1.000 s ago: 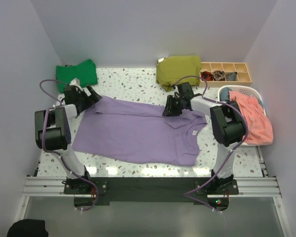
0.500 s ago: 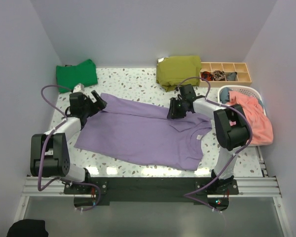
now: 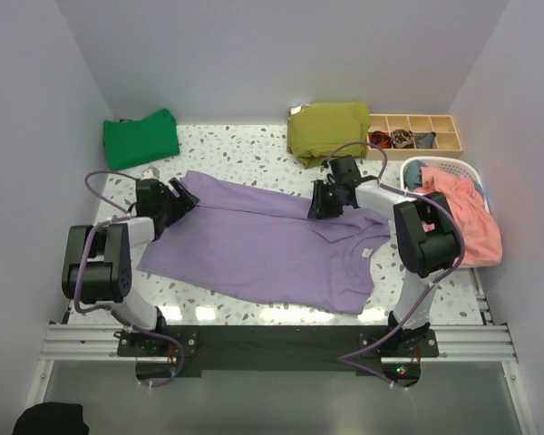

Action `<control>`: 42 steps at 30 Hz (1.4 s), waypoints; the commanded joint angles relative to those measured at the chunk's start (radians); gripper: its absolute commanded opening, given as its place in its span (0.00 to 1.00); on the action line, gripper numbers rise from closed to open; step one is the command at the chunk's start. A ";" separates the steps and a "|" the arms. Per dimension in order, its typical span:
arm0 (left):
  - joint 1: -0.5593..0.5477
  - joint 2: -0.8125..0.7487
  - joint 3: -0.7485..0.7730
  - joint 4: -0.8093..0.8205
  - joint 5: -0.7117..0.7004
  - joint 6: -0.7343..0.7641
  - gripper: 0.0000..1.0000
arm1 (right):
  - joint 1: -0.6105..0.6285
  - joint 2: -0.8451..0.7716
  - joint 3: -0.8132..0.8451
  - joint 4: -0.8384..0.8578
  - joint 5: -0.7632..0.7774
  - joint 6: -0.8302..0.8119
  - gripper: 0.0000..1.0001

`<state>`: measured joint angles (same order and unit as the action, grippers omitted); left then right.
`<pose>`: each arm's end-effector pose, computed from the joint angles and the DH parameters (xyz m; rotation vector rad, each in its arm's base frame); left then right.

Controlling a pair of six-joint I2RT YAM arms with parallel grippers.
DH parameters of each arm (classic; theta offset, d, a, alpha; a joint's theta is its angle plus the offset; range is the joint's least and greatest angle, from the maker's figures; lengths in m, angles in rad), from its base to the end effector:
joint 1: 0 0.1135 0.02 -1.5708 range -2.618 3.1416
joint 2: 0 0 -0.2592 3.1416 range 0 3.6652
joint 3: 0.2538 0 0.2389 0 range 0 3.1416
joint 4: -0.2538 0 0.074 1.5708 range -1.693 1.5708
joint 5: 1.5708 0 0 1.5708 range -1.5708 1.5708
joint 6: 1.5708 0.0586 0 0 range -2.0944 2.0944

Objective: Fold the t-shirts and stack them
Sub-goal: Fold the flattened tshirt in 1/3 of the way

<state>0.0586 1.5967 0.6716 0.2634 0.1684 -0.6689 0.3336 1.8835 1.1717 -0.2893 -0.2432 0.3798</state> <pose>0.3178 0.0088 0.1430 -0.7203 2.1553 -0.5161 0.3588 0.1393 0.1443 -0.0334 2.6351 0.5709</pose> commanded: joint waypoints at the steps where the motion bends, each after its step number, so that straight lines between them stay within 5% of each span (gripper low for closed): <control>1: 0.004 0.043 -0.024 0.190 0.023 -0.093 0.75 | -0.005 -0.018 -0.012 -0.027 0.033 -0.025 0.38; 12: 0.006 0.132 -0.070 0.387 -0.017 -0.267 0.67 | -0.004 0.002 -0.007 -0.028 0.030 -0.033 0.37; 19: 0.006 0.186 -0.049 0.428 -0.030 -0.253 0.30 | -0.005 0.017 -0.003 -0.030 0.028 -0.035 0.37; 22: 0.006 0.163 0.003 0.369 -0.065 -0.184 0.22 | -0.005 0.020 -0.001 -0.031 0.028 -0.038 0.37; 32: 0.004 0.019 0.239 -0.031 -0.165 0.276 0.26 | -0.005 0.034 -0.001 -0.027 0.027 -0.035 0.37; 42: -0.011 0.006 0.254 -0.234 -0.392 0.322 0.47 | -0.005 0.008 0.002 -0.045 0.042 -0.039 0.37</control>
<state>0.0525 1.6382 0.9558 0.1131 -0.1173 -0.3931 0.3328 1.8904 1.1748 -0.2890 -0.2508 0.3676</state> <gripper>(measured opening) 0.453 0.369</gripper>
